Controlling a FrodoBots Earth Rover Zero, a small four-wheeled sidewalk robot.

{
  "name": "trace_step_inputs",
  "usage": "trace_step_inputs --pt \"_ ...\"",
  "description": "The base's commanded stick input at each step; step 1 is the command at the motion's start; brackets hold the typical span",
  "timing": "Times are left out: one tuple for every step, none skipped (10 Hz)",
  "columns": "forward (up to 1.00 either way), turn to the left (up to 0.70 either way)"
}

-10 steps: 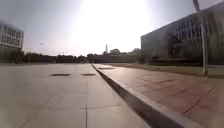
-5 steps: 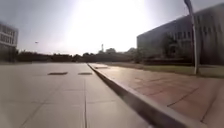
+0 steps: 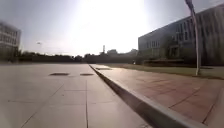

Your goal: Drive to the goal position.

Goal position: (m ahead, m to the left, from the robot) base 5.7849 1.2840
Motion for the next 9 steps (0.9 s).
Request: trace_step_inputs --pt "0.0 0.7" --pt "0.0 0.7" --pt "0.0 0.7" --pt "0.0 0.31" --pt "0.0 0.0" --pt "0.0 0.0" --pt "0.0 0.0" --pt "0.0 0.0" --pt "0.0 0.0"
